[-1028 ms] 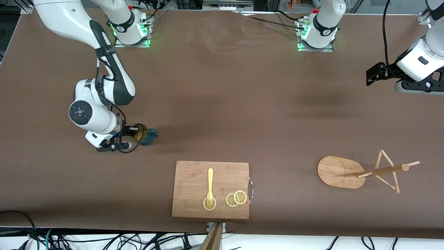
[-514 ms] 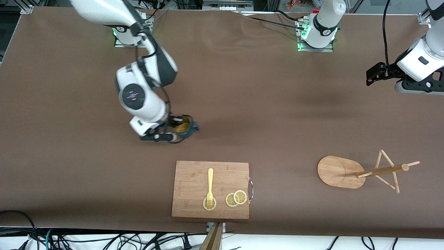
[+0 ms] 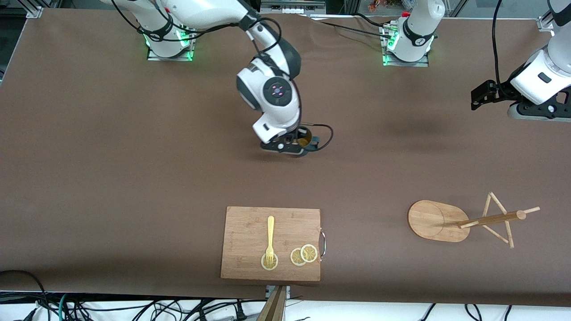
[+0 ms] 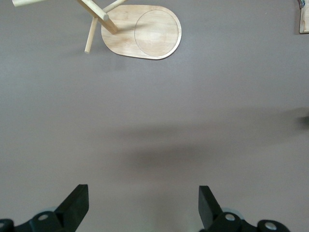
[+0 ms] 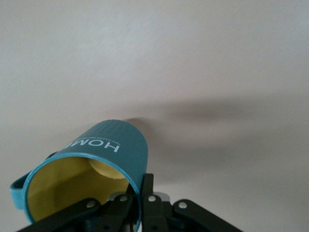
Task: Pass cup and hang on rack
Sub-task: 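Carry the teal mug with the right gripper toward the table middle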
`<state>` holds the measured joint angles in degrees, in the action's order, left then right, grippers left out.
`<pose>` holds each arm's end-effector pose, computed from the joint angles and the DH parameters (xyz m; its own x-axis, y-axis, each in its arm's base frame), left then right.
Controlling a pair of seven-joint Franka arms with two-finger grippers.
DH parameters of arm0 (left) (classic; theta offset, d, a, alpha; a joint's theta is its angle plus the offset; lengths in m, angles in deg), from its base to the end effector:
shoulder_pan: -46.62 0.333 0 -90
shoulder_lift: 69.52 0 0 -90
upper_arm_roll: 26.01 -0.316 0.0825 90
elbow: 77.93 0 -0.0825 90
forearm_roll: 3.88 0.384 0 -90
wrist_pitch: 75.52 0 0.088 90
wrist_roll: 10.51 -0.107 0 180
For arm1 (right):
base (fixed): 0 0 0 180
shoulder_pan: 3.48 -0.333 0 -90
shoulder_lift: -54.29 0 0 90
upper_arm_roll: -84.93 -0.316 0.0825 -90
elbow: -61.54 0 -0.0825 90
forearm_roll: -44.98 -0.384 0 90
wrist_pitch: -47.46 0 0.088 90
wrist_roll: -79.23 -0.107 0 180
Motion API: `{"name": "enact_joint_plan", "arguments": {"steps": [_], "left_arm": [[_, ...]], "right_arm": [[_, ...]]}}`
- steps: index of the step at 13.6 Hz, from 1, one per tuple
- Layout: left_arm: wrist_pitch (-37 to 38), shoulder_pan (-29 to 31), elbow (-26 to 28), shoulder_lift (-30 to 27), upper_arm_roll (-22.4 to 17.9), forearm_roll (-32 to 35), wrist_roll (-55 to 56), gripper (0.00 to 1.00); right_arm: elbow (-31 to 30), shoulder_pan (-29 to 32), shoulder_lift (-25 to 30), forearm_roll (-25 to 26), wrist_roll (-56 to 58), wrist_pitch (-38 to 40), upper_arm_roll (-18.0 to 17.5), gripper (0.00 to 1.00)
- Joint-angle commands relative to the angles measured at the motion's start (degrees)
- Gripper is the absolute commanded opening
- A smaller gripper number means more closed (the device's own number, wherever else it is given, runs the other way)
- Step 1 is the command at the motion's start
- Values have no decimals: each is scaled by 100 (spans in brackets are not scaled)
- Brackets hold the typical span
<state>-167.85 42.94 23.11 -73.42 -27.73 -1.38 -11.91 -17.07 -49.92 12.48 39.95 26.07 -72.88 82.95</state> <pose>0.5307 -0.0132 0.5741 0.9946 -0.0605 -0.0849 -0.0640 -0.9972 -0.0392 0.4873 0.5476 0.2836 0.9878 -0.1328 -0.0811 -0.1376 -0.9889 -0.0560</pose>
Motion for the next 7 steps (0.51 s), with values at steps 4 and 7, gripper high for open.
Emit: {"name": "enact_joint_plan", "arguments": {"steps": [4,7], "left_arm": [[-22,16,30,55,13,-83,-124,100],[-22,16,30,64,22,-83,-124,100]], "right_arm": [[320,-611,-477,11,-765,-454,93,0],[320,-831,-609,11,-1082,-753,93,0]]}}
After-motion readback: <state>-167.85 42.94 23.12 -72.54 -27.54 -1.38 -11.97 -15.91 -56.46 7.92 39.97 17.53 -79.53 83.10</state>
